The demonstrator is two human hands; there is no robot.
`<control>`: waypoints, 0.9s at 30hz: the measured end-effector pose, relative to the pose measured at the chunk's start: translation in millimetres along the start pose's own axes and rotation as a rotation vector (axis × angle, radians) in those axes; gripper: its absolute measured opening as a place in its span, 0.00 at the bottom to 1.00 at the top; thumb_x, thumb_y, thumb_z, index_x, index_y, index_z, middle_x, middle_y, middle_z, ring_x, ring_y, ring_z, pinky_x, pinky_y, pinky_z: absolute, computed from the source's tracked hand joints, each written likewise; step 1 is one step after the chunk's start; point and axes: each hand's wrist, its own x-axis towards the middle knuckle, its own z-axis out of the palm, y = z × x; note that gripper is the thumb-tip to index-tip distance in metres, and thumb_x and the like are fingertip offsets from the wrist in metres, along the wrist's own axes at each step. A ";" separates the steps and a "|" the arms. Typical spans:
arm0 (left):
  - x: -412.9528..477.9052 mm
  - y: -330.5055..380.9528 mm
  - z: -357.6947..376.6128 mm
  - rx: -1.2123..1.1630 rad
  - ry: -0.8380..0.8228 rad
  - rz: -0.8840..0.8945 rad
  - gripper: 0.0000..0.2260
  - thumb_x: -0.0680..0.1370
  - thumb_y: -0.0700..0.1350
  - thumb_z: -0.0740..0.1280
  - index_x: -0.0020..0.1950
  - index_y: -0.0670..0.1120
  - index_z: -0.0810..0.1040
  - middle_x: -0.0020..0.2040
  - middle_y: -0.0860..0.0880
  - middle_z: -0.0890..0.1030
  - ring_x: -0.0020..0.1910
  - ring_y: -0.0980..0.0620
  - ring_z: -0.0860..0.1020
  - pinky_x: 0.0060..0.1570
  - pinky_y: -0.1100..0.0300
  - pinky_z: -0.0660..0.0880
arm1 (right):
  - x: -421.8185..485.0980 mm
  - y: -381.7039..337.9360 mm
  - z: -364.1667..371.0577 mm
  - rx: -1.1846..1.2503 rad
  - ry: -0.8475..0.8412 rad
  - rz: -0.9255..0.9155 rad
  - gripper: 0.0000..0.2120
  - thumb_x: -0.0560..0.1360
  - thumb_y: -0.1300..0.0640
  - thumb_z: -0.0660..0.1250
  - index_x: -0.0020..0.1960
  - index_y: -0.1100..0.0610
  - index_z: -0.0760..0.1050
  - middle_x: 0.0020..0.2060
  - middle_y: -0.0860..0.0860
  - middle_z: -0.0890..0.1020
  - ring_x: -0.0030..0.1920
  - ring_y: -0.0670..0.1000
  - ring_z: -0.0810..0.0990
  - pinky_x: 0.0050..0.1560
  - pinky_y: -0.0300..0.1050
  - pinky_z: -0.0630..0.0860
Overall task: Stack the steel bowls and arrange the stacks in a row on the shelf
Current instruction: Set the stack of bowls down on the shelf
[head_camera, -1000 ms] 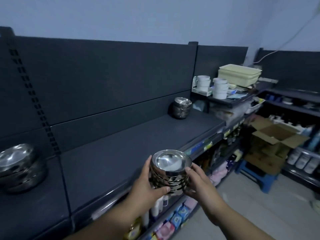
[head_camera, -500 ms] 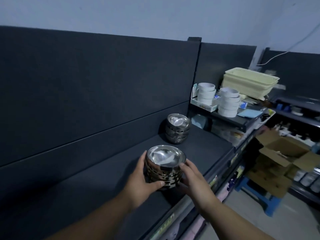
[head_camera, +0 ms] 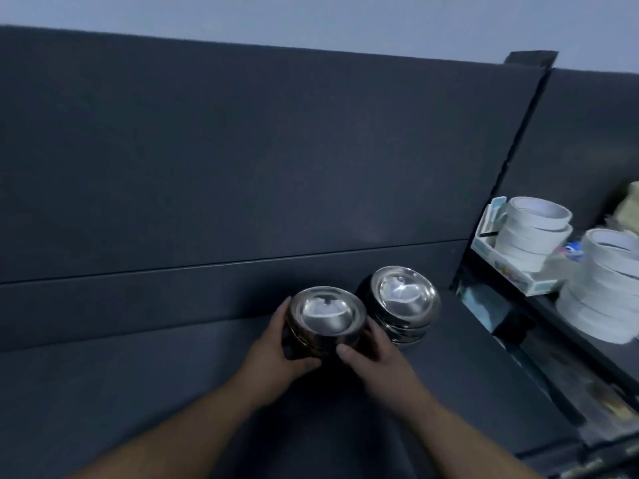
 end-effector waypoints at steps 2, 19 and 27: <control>6.6 1.2 5.1 0.034 0.052 -0.019 0.49 0.63 0.44 0.79 0.76 0.56 0.52 0.67 0.62 0.71 0.66 0.62 0.72 0.65 0.67 0.68 | 16.0 6.2 -5.6 -0.086 -0.049 -0.035 0.37 0.65 0.48 0.76 0.71 0.40 0.65 0.61 0.39 0.79 0.64 0.40 0.76 0.69 0.47 0.71; -77.7 -15.8 -30.1 0.608 0.085 -0.290 0.37 0.74 0.54 0.70 0.77 0.48 0.55 0.75 0.48 0.62 0.73 0.52 0.63 0.70 0.66 0.57 | -15.4 24.5 51.2 -0.471 0.016 0.045 0.30 0.72 0.54 0.73 0.70 0.58 0.66 0.66 0.55 0.75 0.65 0.53 0.74 0.65 0.41 0.67; -256.6 -41.9 -147.1 0.739 0.271 -0.404 0.32 0.73 0.58 0.68 0.74 0.52 0.62 0.73 0.51 0.63 0.70 0.51 0.66 0.70 0.60 0.64 | -121.2 -18.1 196.9 -0.683 -0.305 -0.189 0.27 0.77 0.49 0.66 0.72 0.52 0.63 0.69 0.49 0.68 0.67 0.48 0.69 0.66 0.37 0.64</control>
